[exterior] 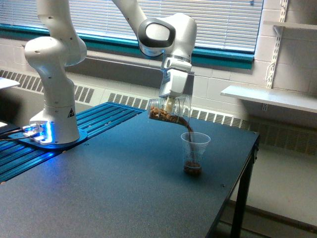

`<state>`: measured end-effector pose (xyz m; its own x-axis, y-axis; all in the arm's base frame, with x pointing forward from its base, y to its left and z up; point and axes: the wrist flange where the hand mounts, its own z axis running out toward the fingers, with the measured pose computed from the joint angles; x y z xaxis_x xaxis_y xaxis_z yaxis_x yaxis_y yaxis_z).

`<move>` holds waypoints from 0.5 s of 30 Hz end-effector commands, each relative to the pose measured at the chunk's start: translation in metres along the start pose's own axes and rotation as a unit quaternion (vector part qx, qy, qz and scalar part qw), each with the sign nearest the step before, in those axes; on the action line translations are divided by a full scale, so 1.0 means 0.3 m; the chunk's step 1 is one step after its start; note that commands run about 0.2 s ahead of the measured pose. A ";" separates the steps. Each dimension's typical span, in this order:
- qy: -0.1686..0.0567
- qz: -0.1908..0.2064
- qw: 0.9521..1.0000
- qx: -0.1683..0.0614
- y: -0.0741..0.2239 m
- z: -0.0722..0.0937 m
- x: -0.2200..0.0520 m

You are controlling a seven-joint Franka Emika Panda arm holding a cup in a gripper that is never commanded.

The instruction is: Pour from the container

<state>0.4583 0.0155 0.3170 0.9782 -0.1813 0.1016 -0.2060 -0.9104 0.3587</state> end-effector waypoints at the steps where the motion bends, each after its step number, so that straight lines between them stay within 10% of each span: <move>1: 0.004 -0.007 1.000 -0.008 -0.014 -0.031 0.005; 15: -0.002 -0.016 1.000 -0.024 -0.010 -0.057 0.020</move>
<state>0.4604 0.0195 0.3234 0.9816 -0.1738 0.0787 -0.1908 -0.8999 0.3921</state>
